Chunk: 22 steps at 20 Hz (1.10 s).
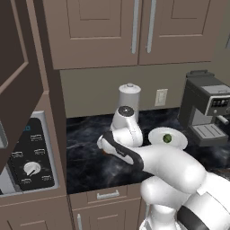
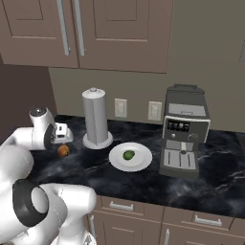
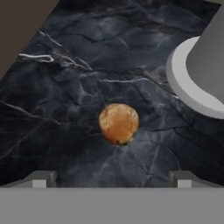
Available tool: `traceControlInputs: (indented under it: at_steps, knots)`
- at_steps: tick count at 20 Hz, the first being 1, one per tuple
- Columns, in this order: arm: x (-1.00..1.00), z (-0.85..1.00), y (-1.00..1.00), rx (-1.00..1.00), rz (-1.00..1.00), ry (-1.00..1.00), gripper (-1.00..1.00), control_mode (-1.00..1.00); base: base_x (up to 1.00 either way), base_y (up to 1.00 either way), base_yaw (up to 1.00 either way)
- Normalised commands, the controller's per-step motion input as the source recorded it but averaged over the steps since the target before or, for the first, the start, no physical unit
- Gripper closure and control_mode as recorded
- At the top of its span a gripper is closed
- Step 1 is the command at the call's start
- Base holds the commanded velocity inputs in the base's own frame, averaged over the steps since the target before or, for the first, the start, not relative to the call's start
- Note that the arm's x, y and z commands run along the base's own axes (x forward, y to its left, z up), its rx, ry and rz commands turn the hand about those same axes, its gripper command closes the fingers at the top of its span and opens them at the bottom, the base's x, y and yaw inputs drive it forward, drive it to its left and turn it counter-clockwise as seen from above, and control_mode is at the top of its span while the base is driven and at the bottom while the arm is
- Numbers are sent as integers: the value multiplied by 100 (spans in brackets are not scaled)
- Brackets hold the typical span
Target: Pick the avocado and bread from the counter and place them on the plate. Then pick the jam from the cabinet and place it next to the plate. Lastly close the cabinet door.
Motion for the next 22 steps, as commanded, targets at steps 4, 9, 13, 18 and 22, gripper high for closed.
traceControlInputs:
  at_steps: [4, 9, 13, 18, 22]
  knots:
    - [29, -36, 0, 0, 1, 0, -100, -100, 0, 0, 0]
    - [22, -31, 0, 0, 0, 2, -100, -100, 0, 0, 0]
    - [16, -24, 0, 0, 1, 4, -100, -100, 0, 0, 0]
    - [23, -19, 0, 0, 2, 2, -100, -100, 0, 0, 0]
    - [23, -20, 1, 0, 2, 2, -100, -100, 0, 0, 0]
